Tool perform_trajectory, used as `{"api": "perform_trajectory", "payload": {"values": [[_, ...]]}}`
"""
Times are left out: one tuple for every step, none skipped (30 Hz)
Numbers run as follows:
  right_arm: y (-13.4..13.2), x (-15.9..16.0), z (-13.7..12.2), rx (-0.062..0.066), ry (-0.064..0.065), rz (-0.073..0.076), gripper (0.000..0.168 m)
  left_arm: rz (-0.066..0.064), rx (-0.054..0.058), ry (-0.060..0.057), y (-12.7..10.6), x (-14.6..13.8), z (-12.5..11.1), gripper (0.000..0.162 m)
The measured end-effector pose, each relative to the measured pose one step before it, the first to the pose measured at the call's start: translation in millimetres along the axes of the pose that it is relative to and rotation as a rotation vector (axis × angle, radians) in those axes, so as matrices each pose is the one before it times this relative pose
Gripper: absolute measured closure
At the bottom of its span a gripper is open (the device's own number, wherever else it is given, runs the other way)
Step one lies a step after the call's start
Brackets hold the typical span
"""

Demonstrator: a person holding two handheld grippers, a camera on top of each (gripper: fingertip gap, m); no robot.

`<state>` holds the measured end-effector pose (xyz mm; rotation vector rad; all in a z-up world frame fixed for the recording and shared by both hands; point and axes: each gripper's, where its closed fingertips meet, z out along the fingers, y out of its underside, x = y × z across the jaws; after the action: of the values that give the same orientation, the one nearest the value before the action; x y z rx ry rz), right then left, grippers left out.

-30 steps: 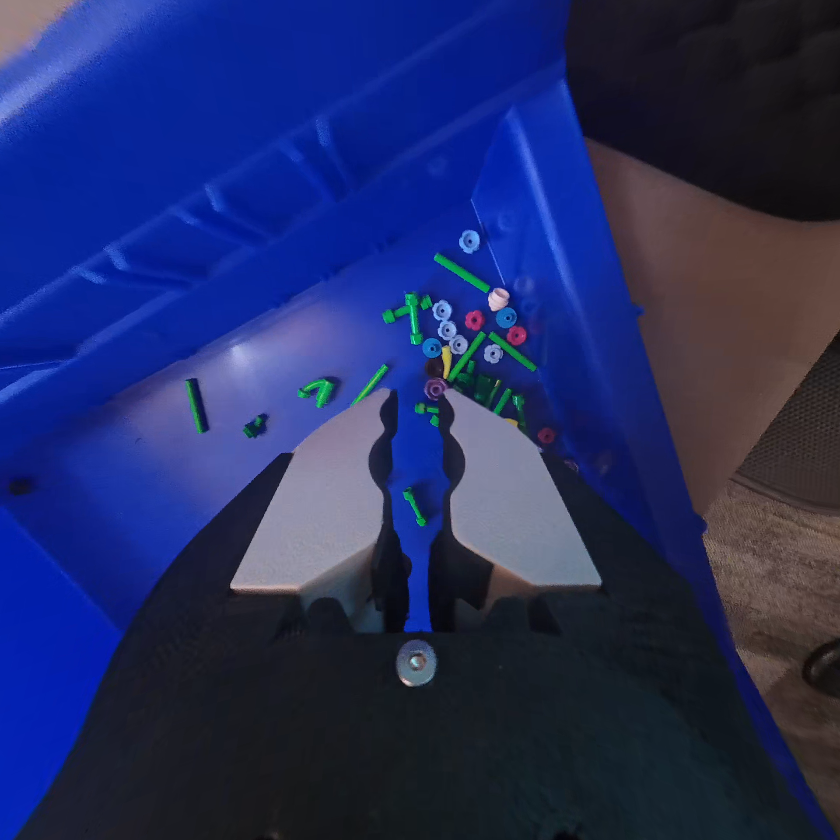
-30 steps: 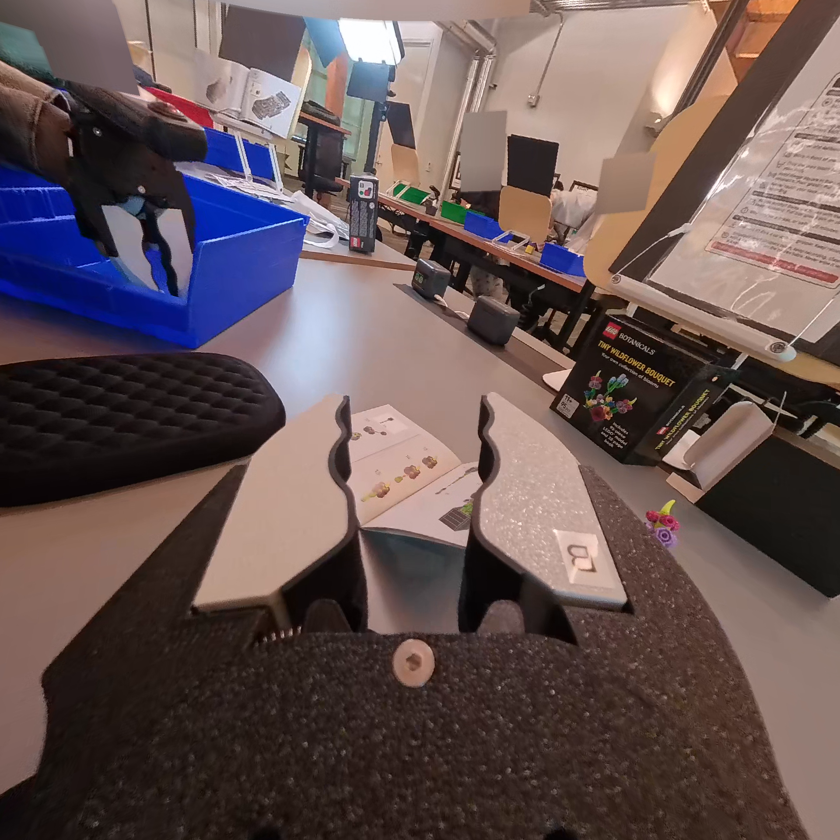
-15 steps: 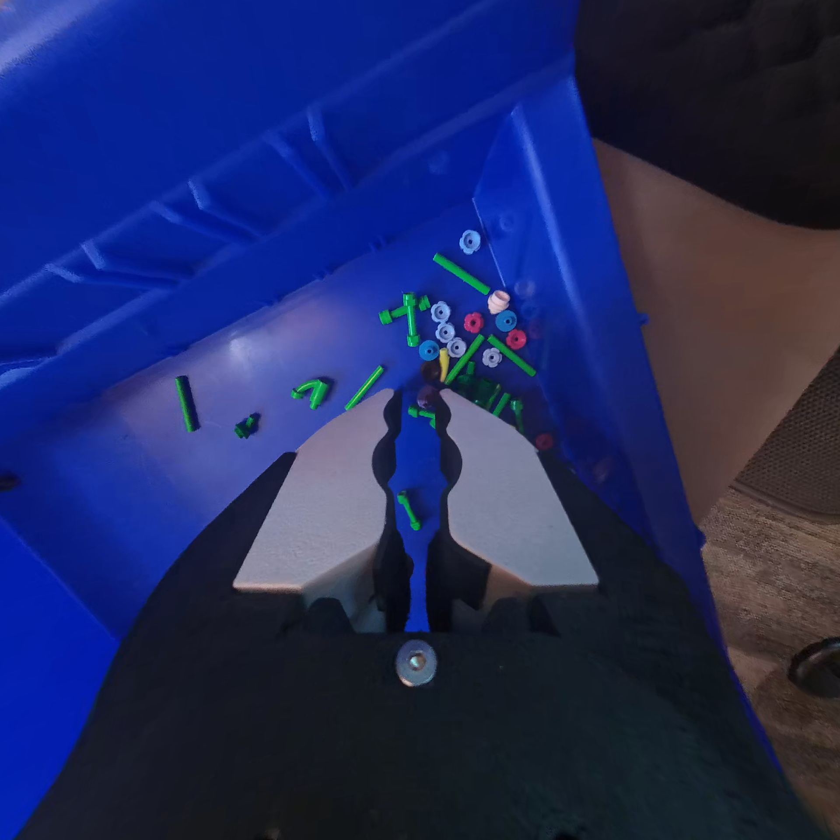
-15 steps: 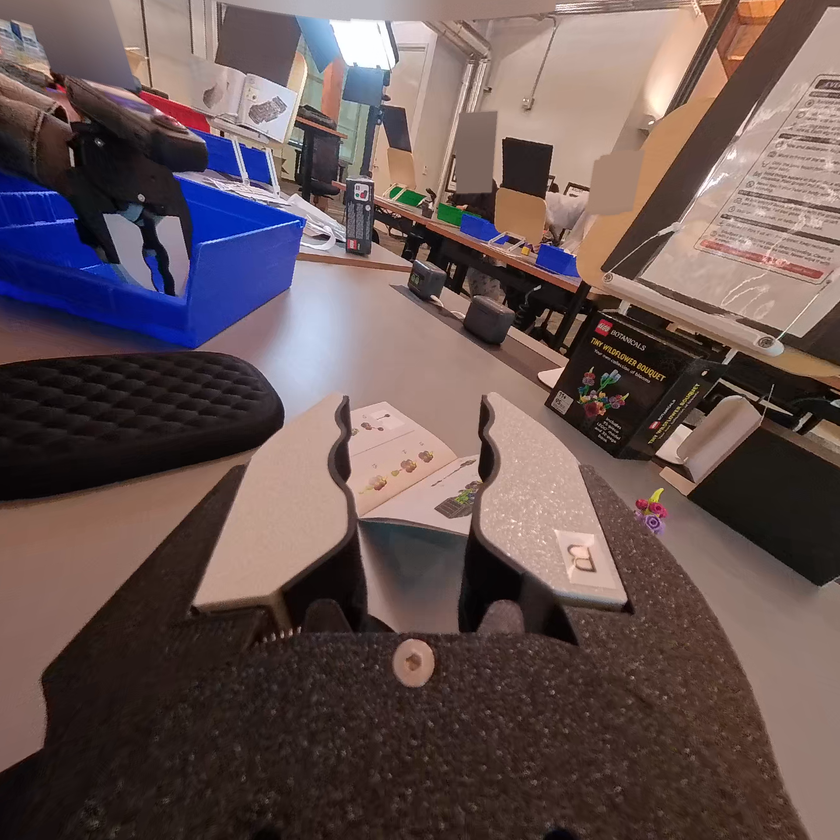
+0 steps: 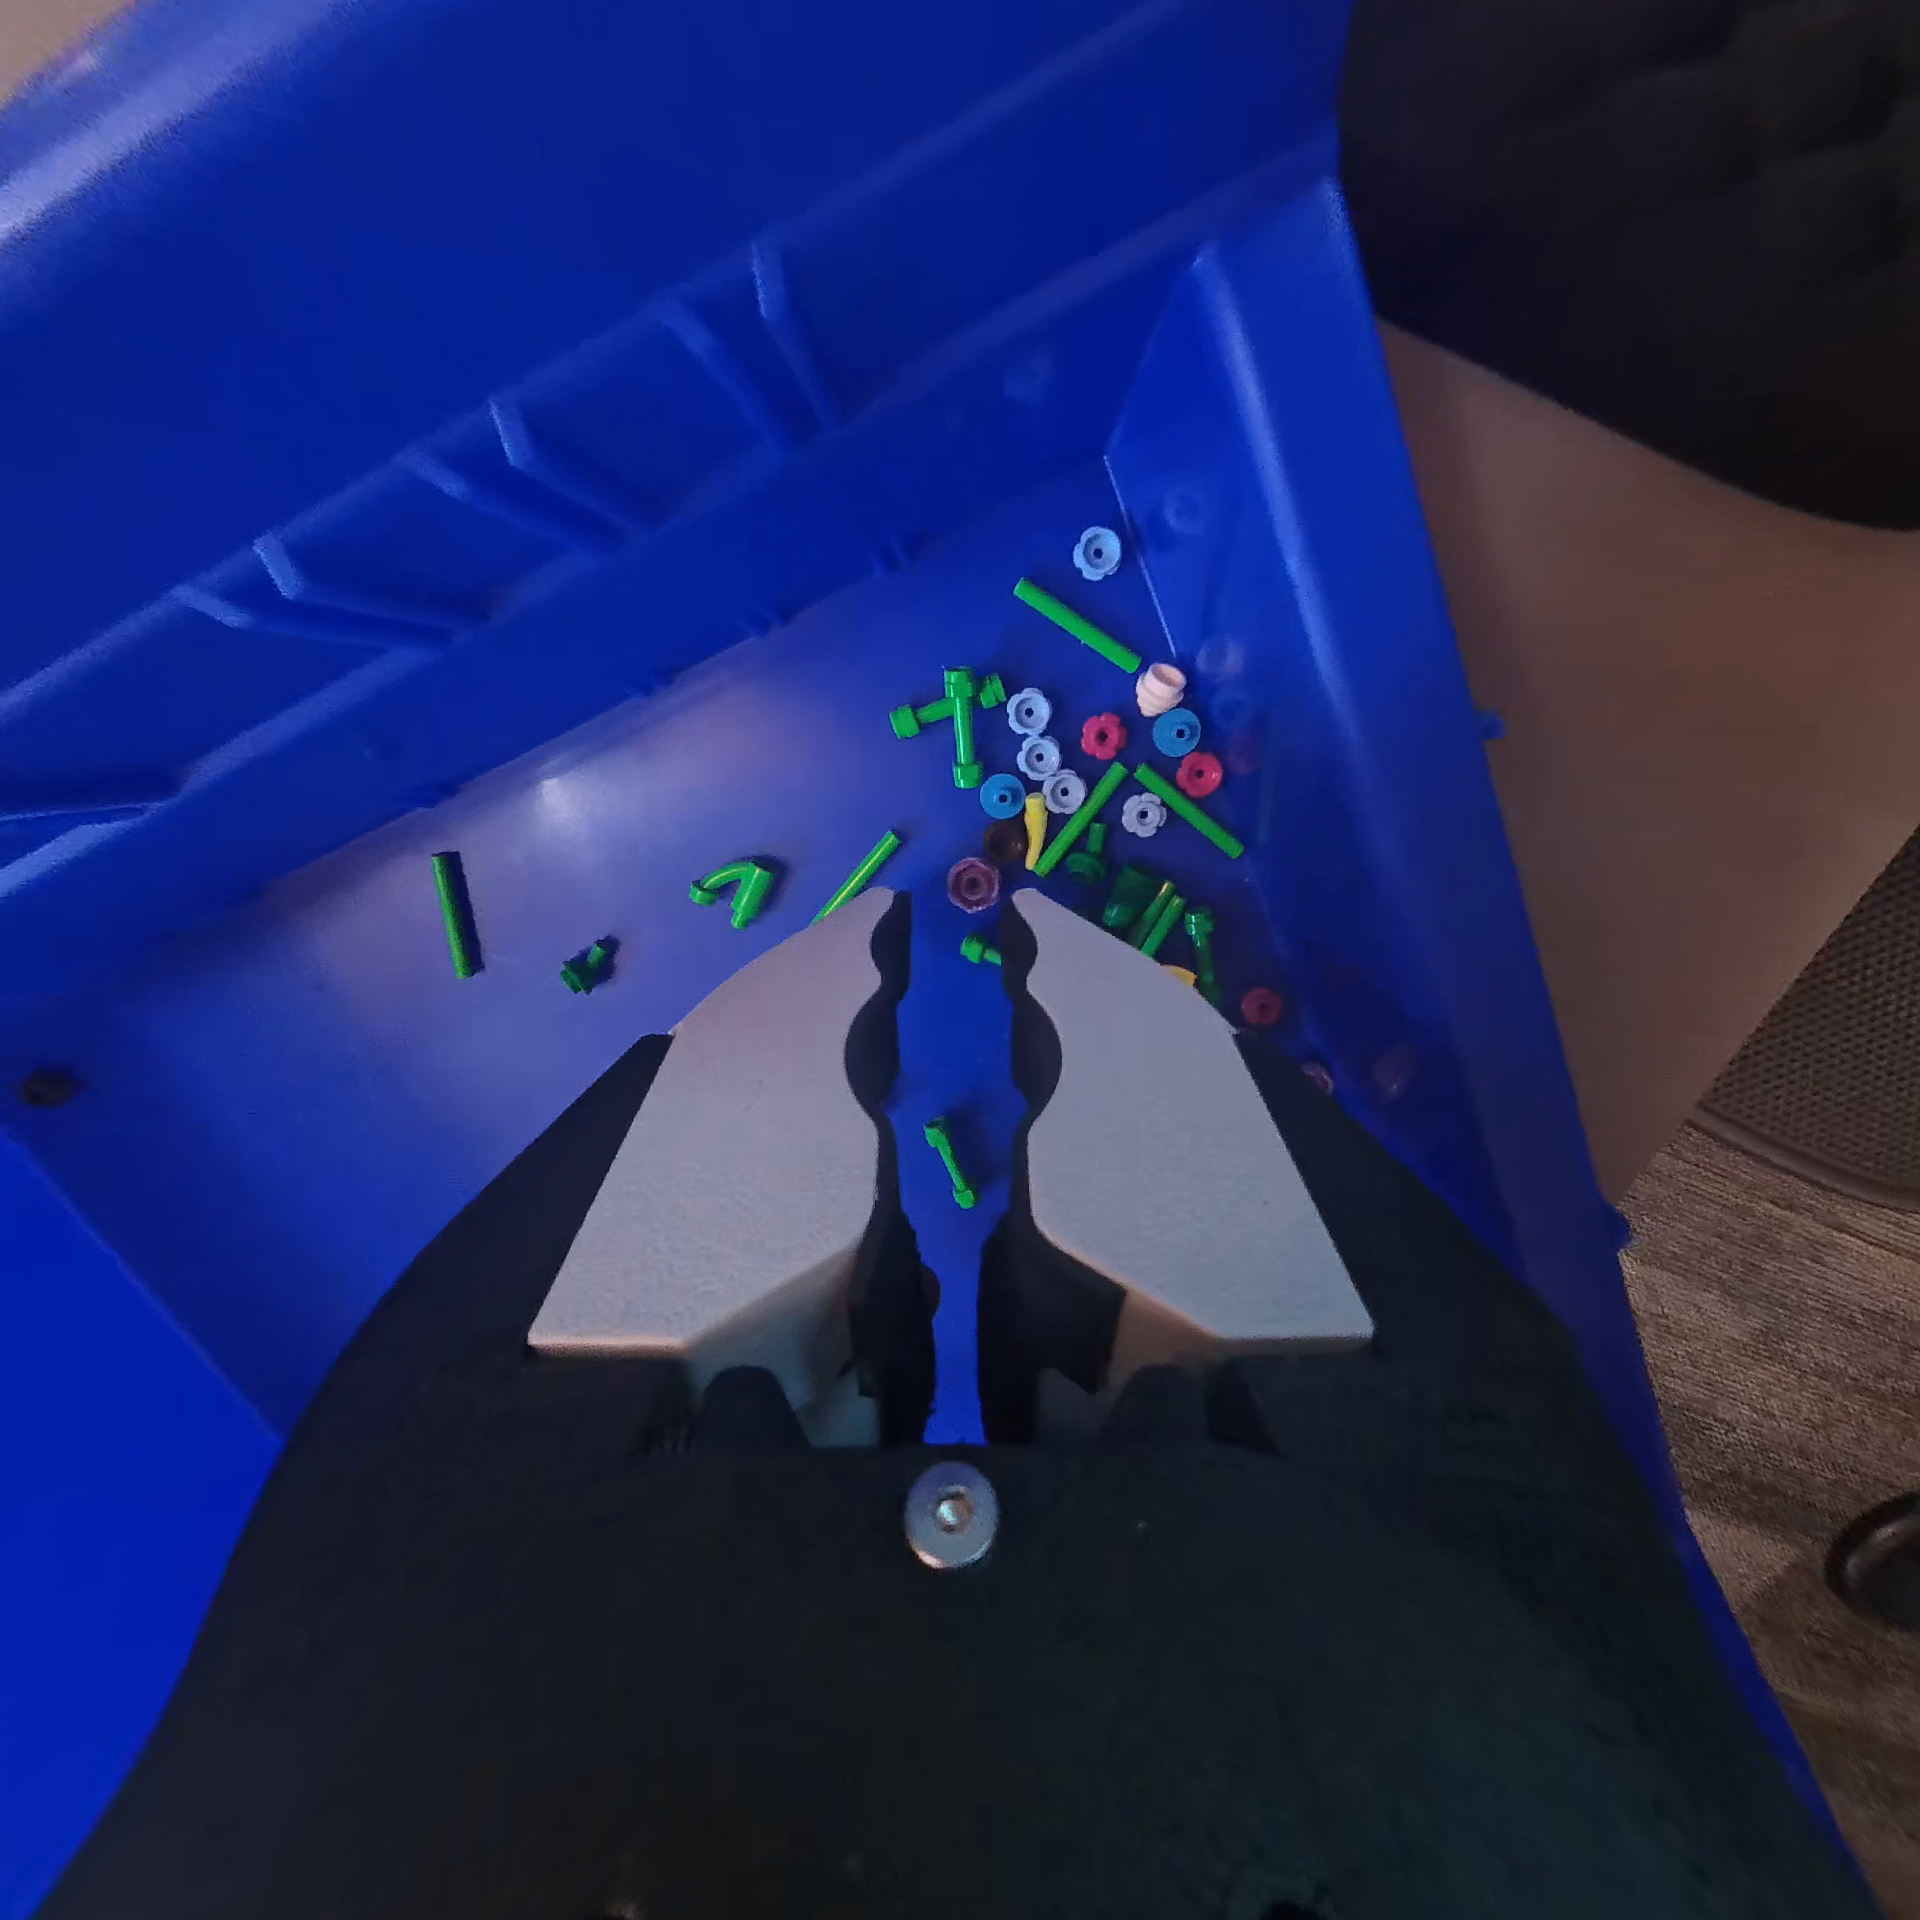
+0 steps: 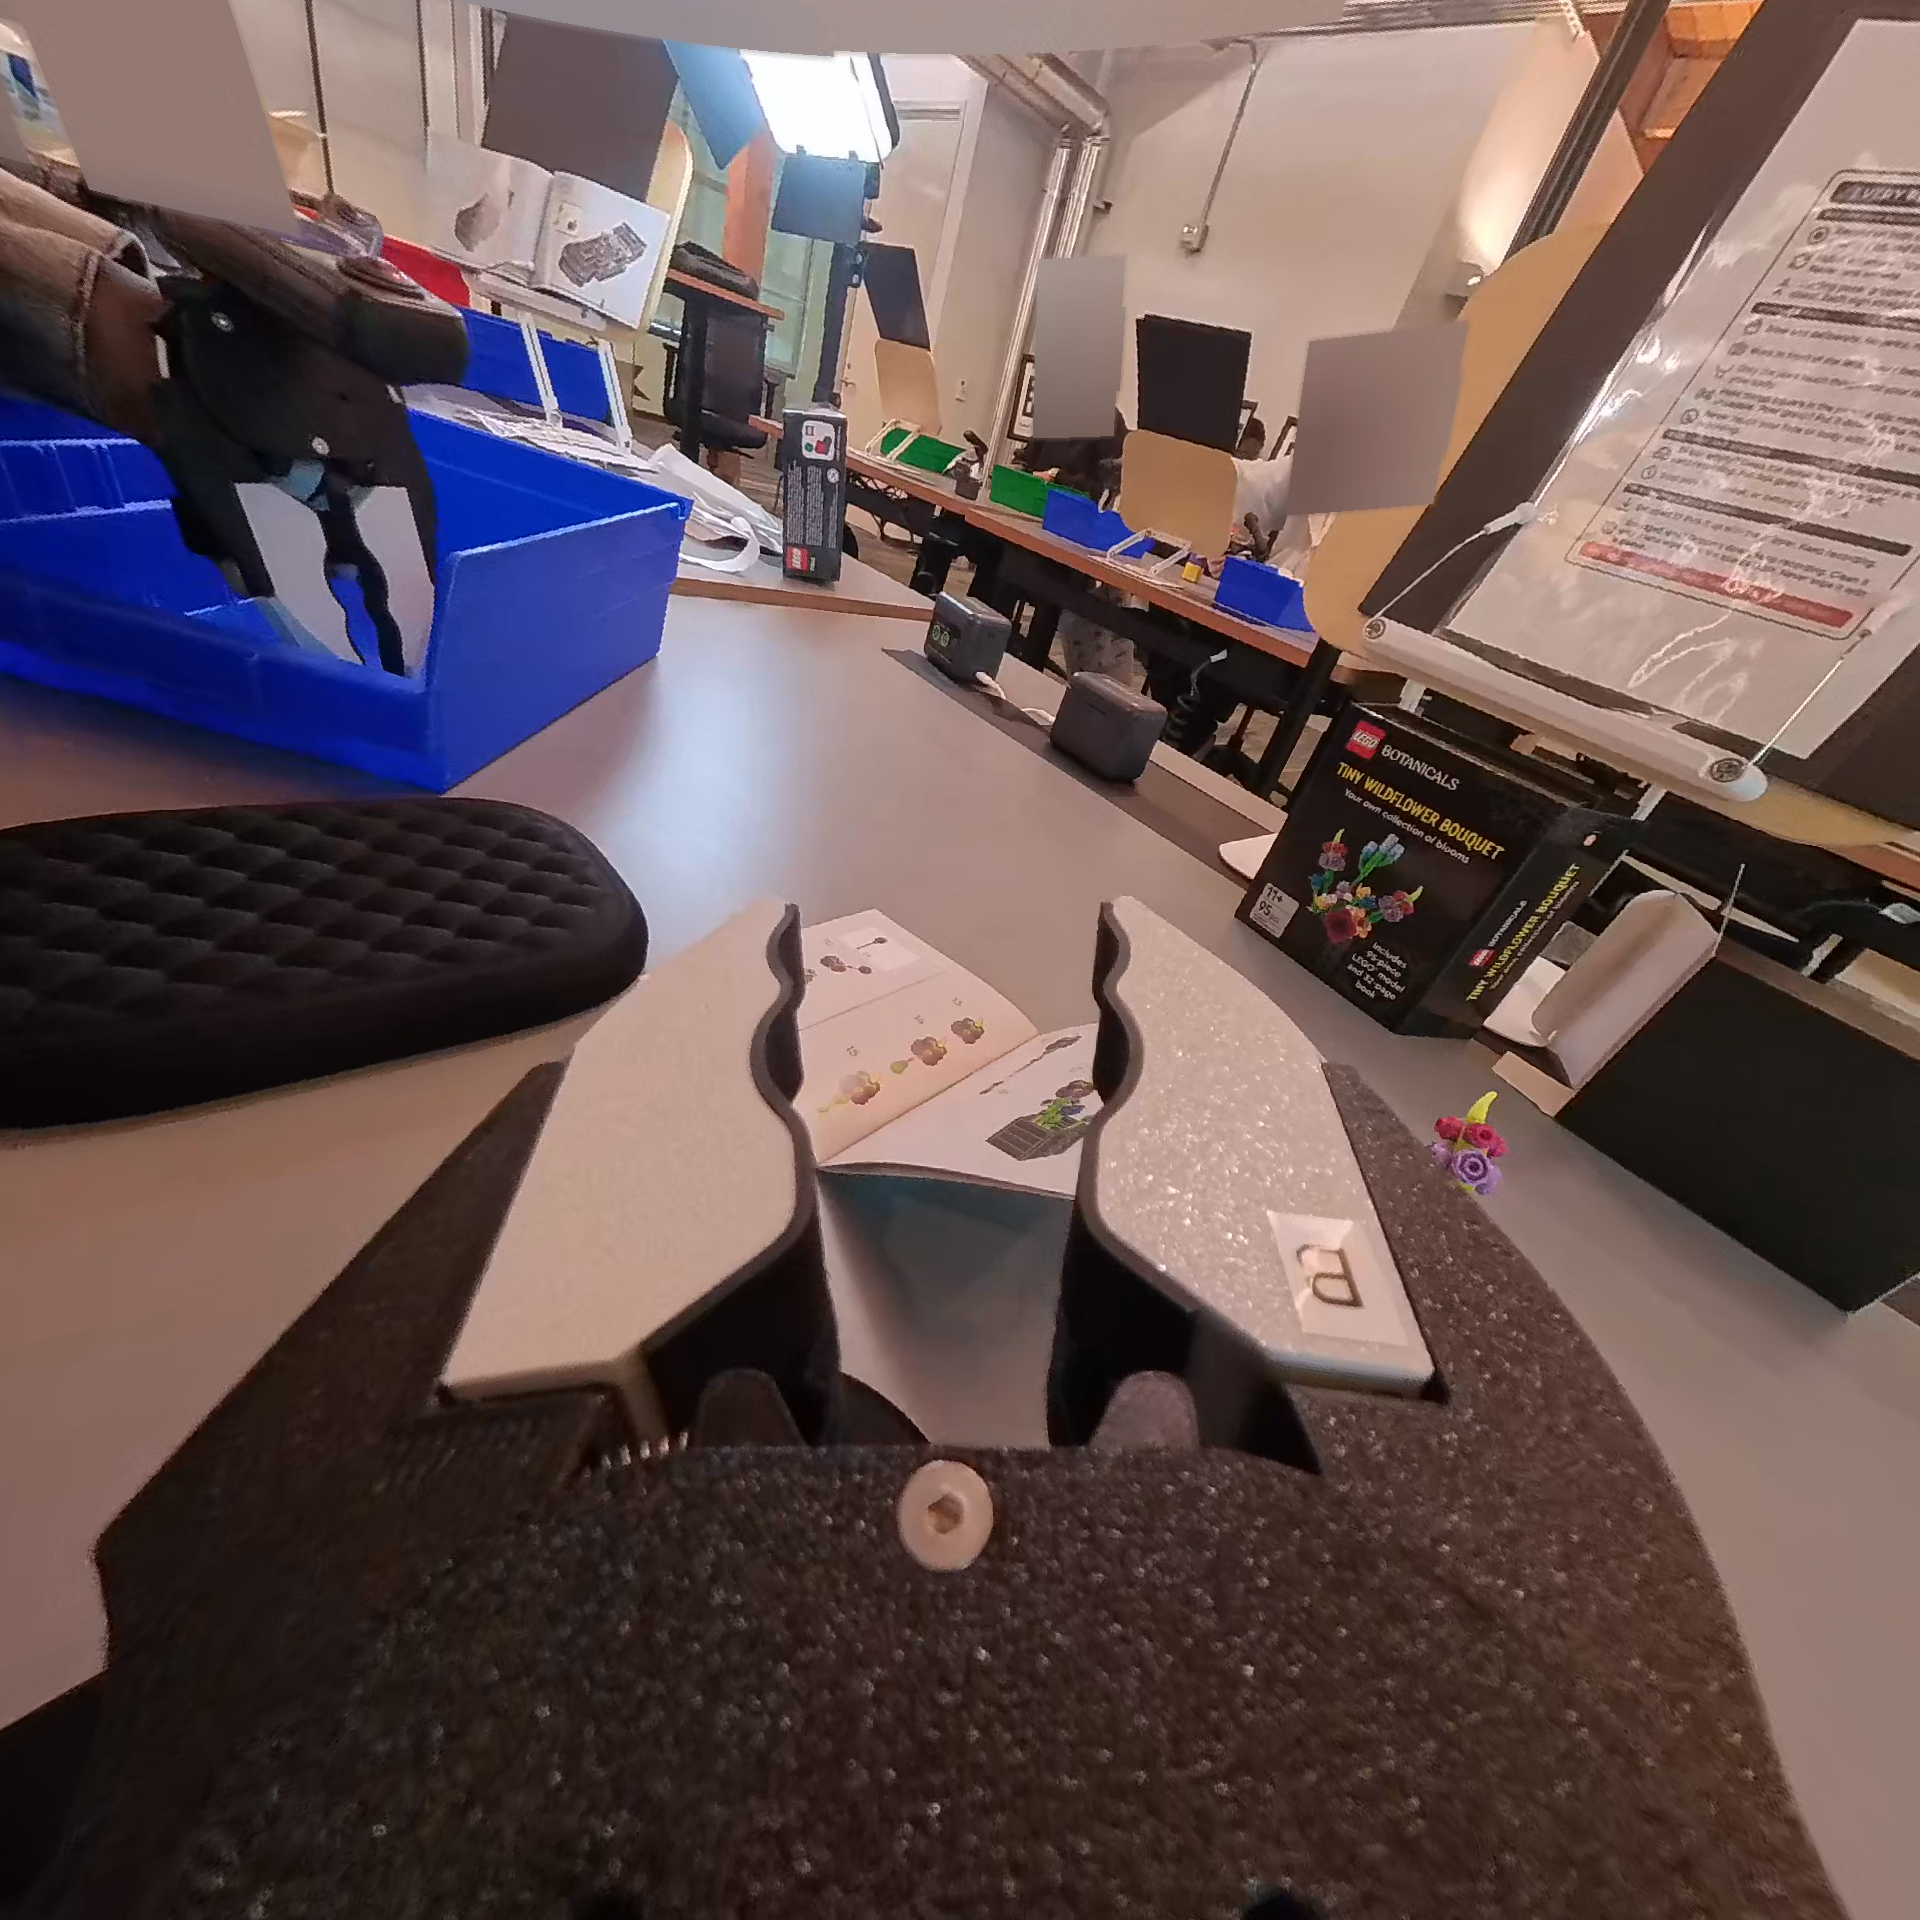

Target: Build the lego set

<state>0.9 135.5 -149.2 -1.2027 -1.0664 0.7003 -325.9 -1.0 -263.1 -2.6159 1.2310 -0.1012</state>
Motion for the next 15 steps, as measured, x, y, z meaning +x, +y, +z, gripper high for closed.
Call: {"api": "perform_trajectory", "payload": {"values": [[0.28, 0.17, -0.66, -0.0014, 0.0024, -0.0029, 0.114, 0.0059, 0.0019, 0.0012, -0.29, 0.24, 0.95, 0.147], [-0.16, 0.11, -0.49, 0.0003, 0.0032, -0.0015, 0.114, 0.0062, 0.0058, 0.0011, -1.19, 0.38, 0.70, 0.147], [-0.26, 0.18, -0.57, 0.0021, 0.0010, 0.0005, 0.114, 0.0037, 0.0043, -0.0011, -1.02, -0.02, 0.41, 0.147], [-0.04, 0.00, -0.64, 0.0012, 0.0009, 0.0024, 0.114, 0.0028, -0.0001, 0.0015, -0.55, -0.27, 0.26, 0.147], [-0.08, 0.50, -0.70, 0.0005, 0.0020, 0.0012, 0.114, 0.0045, -0.0017, 0.0027, 0.24, 0.34, 1.10, 0.147], [-0.09, 0.30, -0.52, 0.0010, 0.0010, -0.0004, 0.114, 0.0051, -0.0012, 0.0037, 0.41, 0.45, 0.97, 0.148], [-0.28, -0.38, -0.74, 0.0012, -0.0006, -0.0012, 0.114, 0.0002, 0.0061, 0.0110, -1.04, 0.96, 0.41, 0.152], [-0.64, -0.47, -0.07, 0.0017, -0.0014, -0.0010, 0.114, -0.0009, -0.0011, 0.0036, 0.67, 0.45, 0.19, 0.153], [-0.61, -0.47, 0.37, 0.0016, -0.0012, -0.0003, 0.114, 0.0005, -0.0037, 0.0060, 0.42, 0.60, -0.56, 0.152], [-0.33, -0.34, 0.84, 0.0017, -0.0015, 0.0010, 0.114, -0.0020, -0.0029, 0.0048, 0.92, 0.40, -0.04, 0.152], [-0.29, -0.34, -0.29, 0.0016, -0.0027, 0.0012, 0.114, -0.0074, 0.0003, -0.0075, 0.23, -1.04, -1.18, 0.152], [-0.33, -0.95, -0.17, 0.0016, -0.0042, 0.0000, 0.114, -0.0064, 0.0003, -0.0158, -0.84, -2.16, -4.01, 0.152], [-0.36, -0.59, -0.09, 0.0025, -0.0039, -0.0003, 0.114, -0.0012, 0.0056, -0.0213, -2.15, -1.82, -5.91, 0.153], [-0.62, -0.52, -0.26, 0.0039, -0.0045, -0.0006, 0.114, 0.0011, 0.0114, -0.0328, -5.11, -2.73, -8.96, 0.153], [-0.83, -1.08, -0.53, 0.0059, -0.0048, -0.0004, 0.114, 0.0062, 0.0144, -0.0357, -7.02, -2.60, -10.15, 0.153]]}}
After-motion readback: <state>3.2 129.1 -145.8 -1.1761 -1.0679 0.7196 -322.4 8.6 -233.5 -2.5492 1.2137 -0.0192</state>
